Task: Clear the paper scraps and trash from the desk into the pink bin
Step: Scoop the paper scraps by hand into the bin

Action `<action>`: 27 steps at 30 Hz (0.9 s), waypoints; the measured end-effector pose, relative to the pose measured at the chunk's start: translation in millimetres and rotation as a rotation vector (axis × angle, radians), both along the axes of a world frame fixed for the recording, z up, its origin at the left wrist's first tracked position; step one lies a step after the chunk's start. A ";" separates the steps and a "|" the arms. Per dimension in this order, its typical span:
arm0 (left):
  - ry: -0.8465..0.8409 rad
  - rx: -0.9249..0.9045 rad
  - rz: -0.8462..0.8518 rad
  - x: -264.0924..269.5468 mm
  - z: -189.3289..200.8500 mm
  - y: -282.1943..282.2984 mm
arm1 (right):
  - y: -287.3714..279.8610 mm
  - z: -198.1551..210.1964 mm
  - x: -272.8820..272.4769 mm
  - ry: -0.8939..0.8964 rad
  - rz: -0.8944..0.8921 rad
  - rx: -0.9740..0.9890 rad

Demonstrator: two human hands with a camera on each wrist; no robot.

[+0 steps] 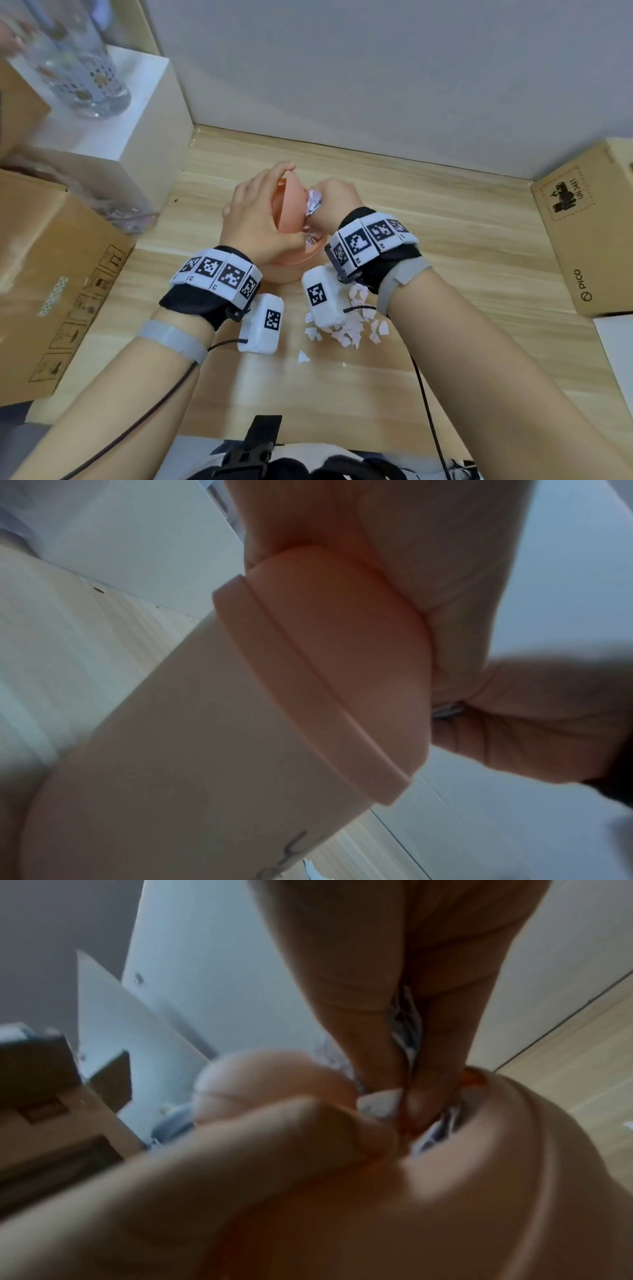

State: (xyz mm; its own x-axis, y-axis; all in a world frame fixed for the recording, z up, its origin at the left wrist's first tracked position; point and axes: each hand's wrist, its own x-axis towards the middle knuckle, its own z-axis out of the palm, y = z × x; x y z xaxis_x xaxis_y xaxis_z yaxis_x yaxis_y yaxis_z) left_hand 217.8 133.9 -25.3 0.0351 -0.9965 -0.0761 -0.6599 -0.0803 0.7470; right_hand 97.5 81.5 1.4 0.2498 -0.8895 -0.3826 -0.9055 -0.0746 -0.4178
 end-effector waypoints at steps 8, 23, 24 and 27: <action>-0.002 0.020 -0.061 4.7 0.9 -3.0 | 3.5 8.1 1.0 -0.099 0.057 0.175; 0.016 -0.006 -0.040 3.1 -0.7 -1.7 | 10.9 33.0 -41.5 -0.646 -0.315 0.368; 0.019 -0.009 -0.039 2.9 -0.3 -1.5 | 11.4 32.5 -40.7 -0.695 -0.352 0.443; 0.030 -0.006 -0.035 3.1 0.6 -1.1 | 9.2 29.2 -39.0 -0.806 -0.398 0.610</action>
